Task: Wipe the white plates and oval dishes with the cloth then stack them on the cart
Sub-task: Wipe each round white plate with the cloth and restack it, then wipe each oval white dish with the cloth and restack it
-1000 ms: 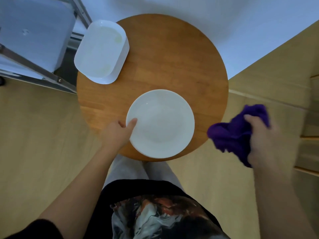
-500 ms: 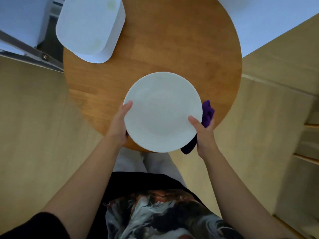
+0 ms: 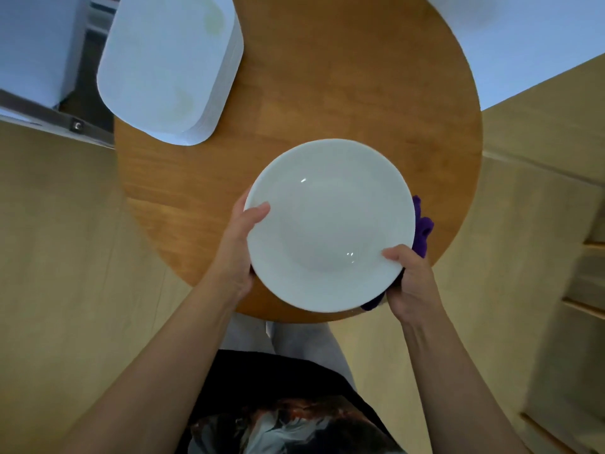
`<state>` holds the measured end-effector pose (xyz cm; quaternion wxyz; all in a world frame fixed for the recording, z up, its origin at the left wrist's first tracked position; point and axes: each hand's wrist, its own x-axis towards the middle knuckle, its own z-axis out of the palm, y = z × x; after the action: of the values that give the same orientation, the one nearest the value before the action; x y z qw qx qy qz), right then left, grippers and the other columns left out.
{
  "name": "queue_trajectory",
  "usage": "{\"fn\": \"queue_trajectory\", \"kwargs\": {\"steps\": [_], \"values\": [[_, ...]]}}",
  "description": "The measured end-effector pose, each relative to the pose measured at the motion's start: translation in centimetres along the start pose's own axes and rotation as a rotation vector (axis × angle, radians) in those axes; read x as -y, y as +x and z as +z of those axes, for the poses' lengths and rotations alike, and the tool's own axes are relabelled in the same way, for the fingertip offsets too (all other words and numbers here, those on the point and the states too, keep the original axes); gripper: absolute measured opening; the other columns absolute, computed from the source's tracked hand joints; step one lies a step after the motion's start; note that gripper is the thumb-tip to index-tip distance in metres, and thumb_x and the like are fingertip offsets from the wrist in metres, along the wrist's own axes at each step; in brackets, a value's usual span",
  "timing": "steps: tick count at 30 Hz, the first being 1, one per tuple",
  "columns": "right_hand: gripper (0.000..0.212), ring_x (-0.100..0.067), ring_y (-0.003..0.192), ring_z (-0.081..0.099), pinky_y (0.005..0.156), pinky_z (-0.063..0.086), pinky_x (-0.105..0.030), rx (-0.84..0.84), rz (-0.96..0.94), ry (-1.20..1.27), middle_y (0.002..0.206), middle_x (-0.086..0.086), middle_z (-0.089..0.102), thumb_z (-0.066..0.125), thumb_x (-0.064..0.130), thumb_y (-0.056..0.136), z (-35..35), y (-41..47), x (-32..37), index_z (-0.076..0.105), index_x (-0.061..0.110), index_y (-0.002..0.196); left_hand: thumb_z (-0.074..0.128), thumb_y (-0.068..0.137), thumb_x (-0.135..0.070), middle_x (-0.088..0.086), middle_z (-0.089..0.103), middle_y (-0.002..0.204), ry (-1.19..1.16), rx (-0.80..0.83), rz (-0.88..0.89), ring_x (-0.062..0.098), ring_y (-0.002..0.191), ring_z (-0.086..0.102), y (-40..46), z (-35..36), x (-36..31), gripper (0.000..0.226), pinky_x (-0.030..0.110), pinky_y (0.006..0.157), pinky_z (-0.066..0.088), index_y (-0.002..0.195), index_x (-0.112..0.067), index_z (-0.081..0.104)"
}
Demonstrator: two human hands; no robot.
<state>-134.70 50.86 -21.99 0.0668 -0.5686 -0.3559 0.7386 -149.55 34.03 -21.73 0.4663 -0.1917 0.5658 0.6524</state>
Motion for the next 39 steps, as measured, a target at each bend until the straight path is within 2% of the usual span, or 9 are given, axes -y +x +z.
{"fn": "queue_trajectory", "kwargs": {"steps": [3, 16, 19, 23, 25, 29, 33, 36, 39], "values": [[0.06, -0.016, 0.084, 0.07, 0.062, 0.055, -0.028, -0.009, -0.045, 0.014, 0.098, 0.001, 0.072, 0.056, 0.005, 0.06, 1.7, 1.7, 2.3, 0.056, 0.012, 0.119, 0.062, 0.07, -0.042, 0.007, 0.063, 0.121, 0.044, 0.021, 0.026, 0.026, 0.107, 0.064, 2.2, 0.8, -2.9, 0.069, 0.039, 0.073, 0.057, 0.134, -0.024, 0.046], [0.05, -0.019, 0.087, 0.07, 0.063, 0.056, -0.032, -0.083, -0.142, -0.034, 0.103, -0.002, 0.072, 0.065, 0.006, 0.073, 6.8, 6.7, 7.6, 0.056, 0.017, 0.121, 0.053, 0.078, -0.055, -0.005, 0.06, 0.126, 0.237, 0.091, 0.028, 0.015, 0.114, 0.058, 8.6, 2.7, -9.6, 0.064, 0.038, 0.094, 0.05, 0.137, -0.032, 0.042], [0.027, -0.013, 0.084, 0.071, 0.064, 0.055, -0.029, -0.25, -0.235, -0.015, 0.093, 0.008, 0.074, 0.072, 0.021, 0.08, 7.6, 5.6, 7.5, 0.062, 0.028, 0.104, 0.045, 0.088, -0.059, -0.009, 0.057, 0.13, 0.328, 0.081, 0.006, 0.012, 0.118, 0.053, 8.1, 2.6, -10.6, 0.058, 0.037, 0.102, 0.042, 0.14, -0.031, 0.042], [0.037, 0.001, 0.08, 0.065, 0.069, 0.051, -0.026, -0.642, -0.479, -0.214, 0.086, 0.025, 0.066, 0.072, 0.062, 0.066, 9.7, 2.8, 8.1, 0.056, 0.043, 0.093, 0.044, 0.091, -0.057, -0.009, 0.043, 0.145, 0.622, -0.047, 0.025, 0.014, 0.131, 0.039, 7.0, 1.3, -12.5, 0.059, 0.028, 0.095, 0.029, 0.143, -0.029, 0.038], [0.031, 0.01, 0.078, 0.06, 0.065, 0.047, -0.017, -0.708, -0.598, -0.309, 0.083, 0.037, 0.058, 0.068, 0.064, 0.067, 11.5, 1.1, 8.9, 0.049, 0.051, 0.088, 0.047, 0.093, -0.051, -0.009, 0.051, 0.136, 0.752, -0.096, 0.091, 0.011, 0.121, 0.047, 6.0, -0.3, -13.9, 0.047, 0.027, 0.091, 0.034, 0.134, -0.029, 0.049], [0.032, 0.013, 0.079, 0.057, 0.058, 0.043, -0.005, -0.561, -0.733, -0.406, 0.083, 0.039, 0.056, 0.07, 0.049, 0.074, 16.3, -1.9, 10.2, 0.05, 0.046, 0.098, 0.053, 0.093, -0.041, -0.006, 0.066, 0.092, 0.931, -0.193, 0.224, 0.013, 0.088, 0.063, 5.0, -4.3, -15.9, 0.019, 0.028, 0.078, 0.052, 0.096, -0.024, 0.062], [0.033, 0.017, 0.083, 0.052, 0.056, 0.039, 0.001, -0.321, -0.748, -0.5, 0.086, 0.024, 0.057, 0.073, 0.036, 0.08, 21.5, -2.7, 9.8, 0.053, 0.032, 0.106, 0.059, 0.09, -0.036, -0.002, 0.058, 0.079, 1.006, -0.42, 0.305, 0.013, 0.073, 0.056, 5.3, -7.9, -16.4, 0.02, 0.024, 0.058, 0.043, 0.09, -0.017, 0.054], [0.03, 0.014, 0.08, 0.053, 0.058, 0.041, -0.003, -0.142, -0.691, -0.542, 0.086, 0.019, 0.056, 0.073, 0.033, 0.08, 25.3, -2.2, 9.0, 0.05, 0.034, 0.099, 0.069, 0.083, -0.038, 0.002, 0.052, 0.095, 0.805, -0.604, 0.299, 0.013, 0.081, 0.052, 6.0, -9.8, -16.3, 0.041, 0.021, 0.06, 0.04, 0.106, -0.019, 0.042], [0.03, 0.013, 0.081, 0.054, 0.058, 0.044, -0.005, -0.062, -0.667, -0.579, 0.085, 0.021, 0.055, 0.073, 0.036, 0.079, 27.7, -1.8, 8.1, 0.05, 0.035, 0.099, 0.074, 0.078, -0.041, 0.004, 0.046, 0.129, 0.555, -0.48, 0.114, 0.023, 0.113, 0.051, 7.4, -10.1, -16.0, 0.072, 0.039, 0.088, 0.052, 0.134, -0.02, 0.033]]}}
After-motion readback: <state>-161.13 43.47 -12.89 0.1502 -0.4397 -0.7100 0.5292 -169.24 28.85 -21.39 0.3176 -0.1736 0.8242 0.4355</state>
